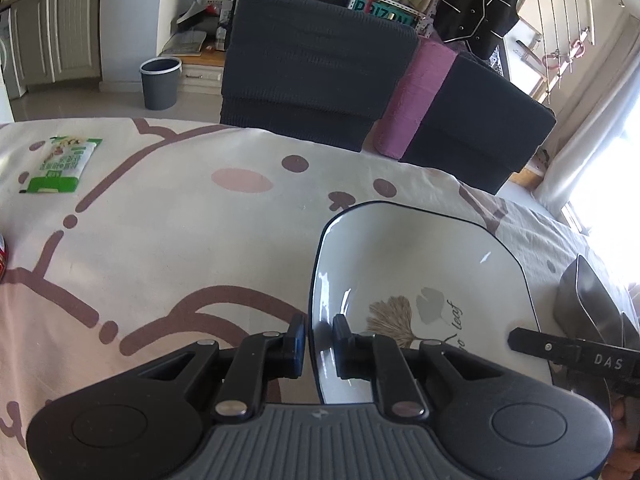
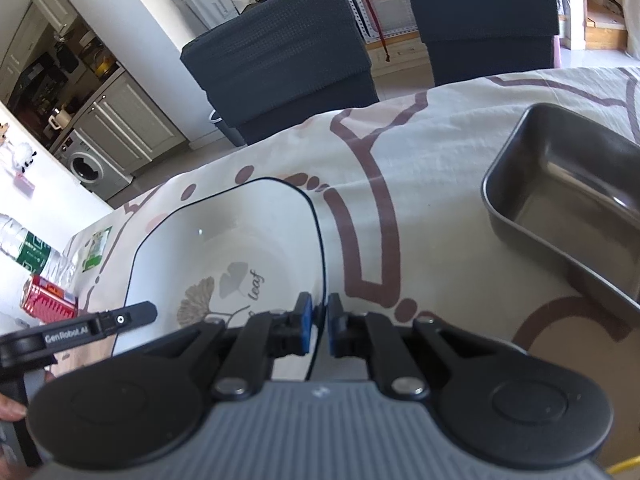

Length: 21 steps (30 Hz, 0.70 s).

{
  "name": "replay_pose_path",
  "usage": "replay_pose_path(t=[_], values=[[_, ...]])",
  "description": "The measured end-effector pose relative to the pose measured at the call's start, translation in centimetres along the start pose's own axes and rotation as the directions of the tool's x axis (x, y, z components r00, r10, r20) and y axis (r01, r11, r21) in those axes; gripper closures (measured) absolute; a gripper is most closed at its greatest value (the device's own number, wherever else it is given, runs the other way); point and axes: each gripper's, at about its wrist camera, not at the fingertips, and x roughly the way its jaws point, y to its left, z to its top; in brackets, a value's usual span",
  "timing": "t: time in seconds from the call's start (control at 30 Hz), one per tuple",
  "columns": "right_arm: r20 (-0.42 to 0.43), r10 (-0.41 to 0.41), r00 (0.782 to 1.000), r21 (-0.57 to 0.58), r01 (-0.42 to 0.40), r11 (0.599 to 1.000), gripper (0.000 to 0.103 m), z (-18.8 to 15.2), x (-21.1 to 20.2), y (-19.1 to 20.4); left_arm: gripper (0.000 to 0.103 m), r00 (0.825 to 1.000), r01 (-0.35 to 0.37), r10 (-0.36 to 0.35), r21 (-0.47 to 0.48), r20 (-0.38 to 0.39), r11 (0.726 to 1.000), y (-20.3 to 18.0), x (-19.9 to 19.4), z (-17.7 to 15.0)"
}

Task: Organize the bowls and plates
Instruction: 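Lift the white plate with both tools and carry it across the table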

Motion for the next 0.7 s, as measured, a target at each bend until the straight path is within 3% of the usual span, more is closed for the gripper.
replay_pose_path(t=[0.7], values=[[0.034, -0.020, 0.999, -0.039, 0.022, 0.999, 0.090, 0.0, -0.4, 0.8, 0.091, 0.997, 0.040, -0.040, -0.011, 0.059, 0.999, -0.5, -1.6, -0.4]])
